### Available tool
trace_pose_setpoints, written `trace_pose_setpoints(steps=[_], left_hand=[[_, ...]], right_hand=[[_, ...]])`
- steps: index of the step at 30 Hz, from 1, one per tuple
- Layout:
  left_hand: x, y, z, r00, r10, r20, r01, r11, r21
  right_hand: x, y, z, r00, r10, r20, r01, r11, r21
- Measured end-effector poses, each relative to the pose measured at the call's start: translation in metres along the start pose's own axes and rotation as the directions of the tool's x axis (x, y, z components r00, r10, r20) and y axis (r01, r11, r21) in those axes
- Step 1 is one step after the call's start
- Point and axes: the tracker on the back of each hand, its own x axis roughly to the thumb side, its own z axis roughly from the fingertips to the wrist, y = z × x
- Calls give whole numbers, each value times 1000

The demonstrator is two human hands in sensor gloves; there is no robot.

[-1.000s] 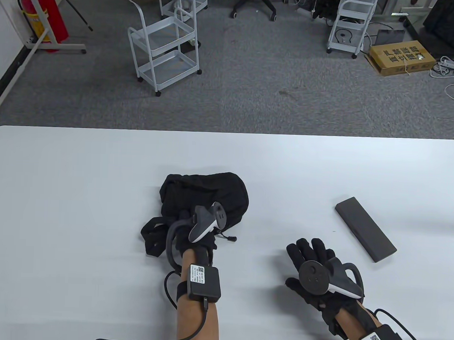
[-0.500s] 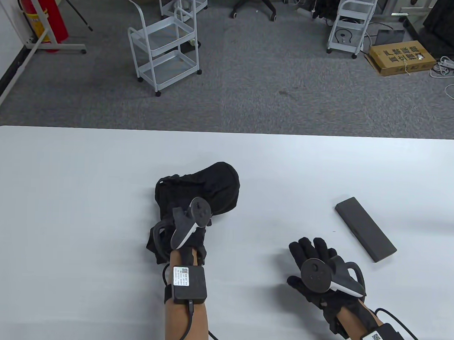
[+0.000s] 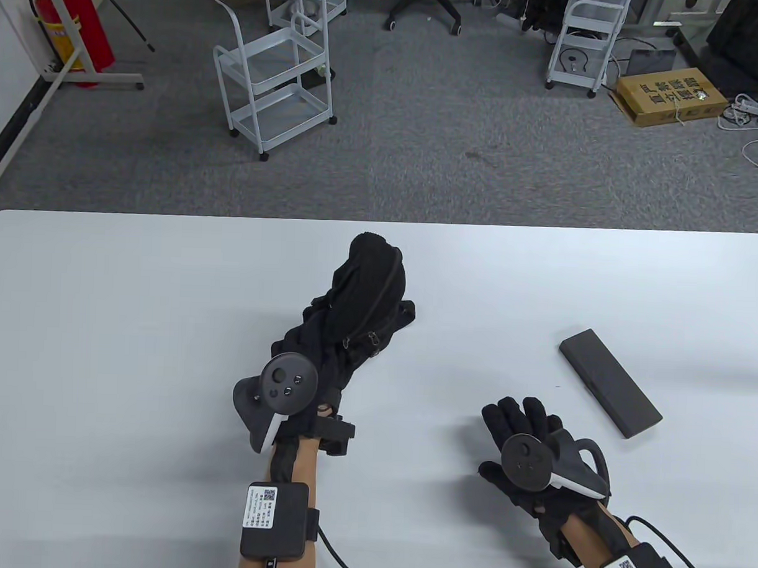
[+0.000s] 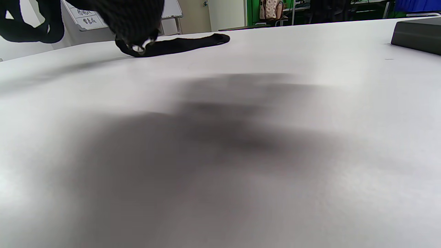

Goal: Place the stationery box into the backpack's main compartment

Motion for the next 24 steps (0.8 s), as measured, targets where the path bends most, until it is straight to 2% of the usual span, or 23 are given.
trace_pose_setpoints(steps=[3,5,15,18,24], left_hand=[[-2,-11,16,994,103,23,-102,994,-24],[-3,-19,24,992,121,39,-119,992,-39],[4,-56,44,994,68,89,-52,984,-168],[11,-64,47,993,40,110,-19,982,-190],[19,-76,50,992,67,108,-39,971,-238]], right_hand=[[0,0,0,1000,-2,0,2,1000,-9],[1,0,0,1000,0,2,0,1000,-13],[10,-1,-1,999,-2,34,4,999,-50],[15,-7,1,998,-19,55,24,996,-92],[26,-26,5,994,-11,109,31,983,-183]])
